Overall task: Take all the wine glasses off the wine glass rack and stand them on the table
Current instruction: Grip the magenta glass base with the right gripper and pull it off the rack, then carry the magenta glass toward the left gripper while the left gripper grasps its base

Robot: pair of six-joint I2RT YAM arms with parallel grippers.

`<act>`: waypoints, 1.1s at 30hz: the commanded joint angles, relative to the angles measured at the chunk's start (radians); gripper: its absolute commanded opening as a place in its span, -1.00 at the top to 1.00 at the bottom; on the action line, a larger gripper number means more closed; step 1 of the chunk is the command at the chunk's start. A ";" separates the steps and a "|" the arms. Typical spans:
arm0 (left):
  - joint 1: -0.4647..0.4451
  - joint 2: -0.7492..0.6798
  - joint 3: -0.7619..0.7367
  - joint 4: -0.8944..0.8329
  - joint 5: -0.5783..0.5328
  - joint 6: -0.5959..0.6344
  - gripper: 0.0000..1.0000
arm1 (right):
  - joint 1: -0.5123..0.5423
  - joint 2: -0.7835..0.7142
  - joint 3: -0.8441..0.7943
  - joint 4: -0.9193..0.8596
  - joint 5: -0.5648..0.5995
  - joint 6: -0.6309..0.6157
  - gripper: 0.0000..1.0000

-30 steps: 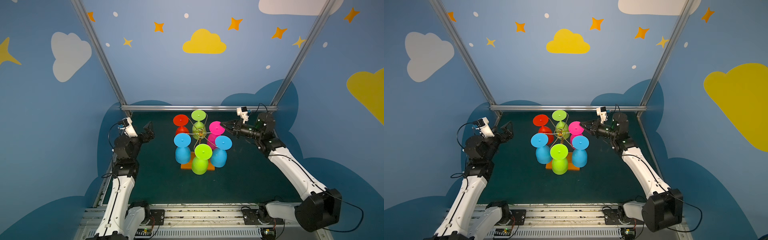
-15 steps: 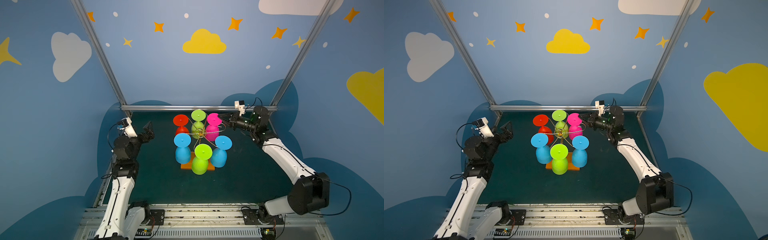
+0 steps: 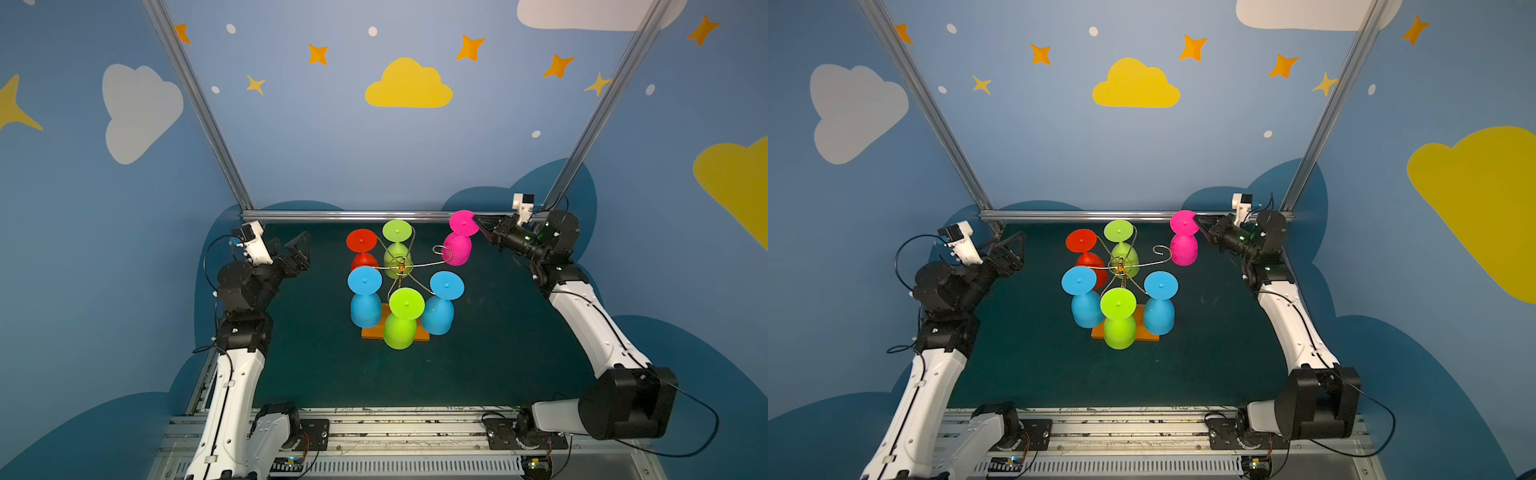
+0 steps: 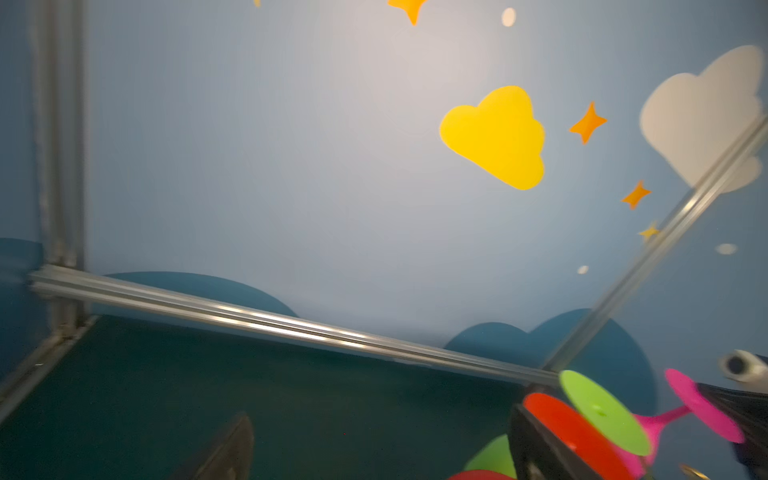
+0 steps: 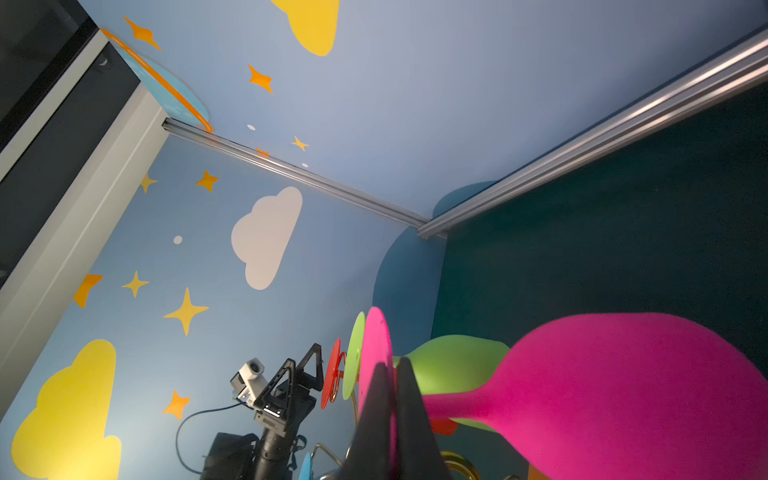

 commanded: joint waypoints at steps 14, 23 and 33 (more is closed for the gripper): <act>-0.457 0.351 0.479 -0.058 0.424 -0.022 -0.46 | 0.050 -0.121 0.279 -0.162 -0.078 -0.393 1.00; -0.567 0.484 0.579 0.107 0.494 -0.138 -0.42 | 0.184 -0.106 0.330 -0.189 -0.081 -0.465 1.00; -0.631 0.562 0.647 0.162 0.535 -0.200 -0.37 | 0.257 -0.086 0.345 -0.210 -0.060 -0.502 1.00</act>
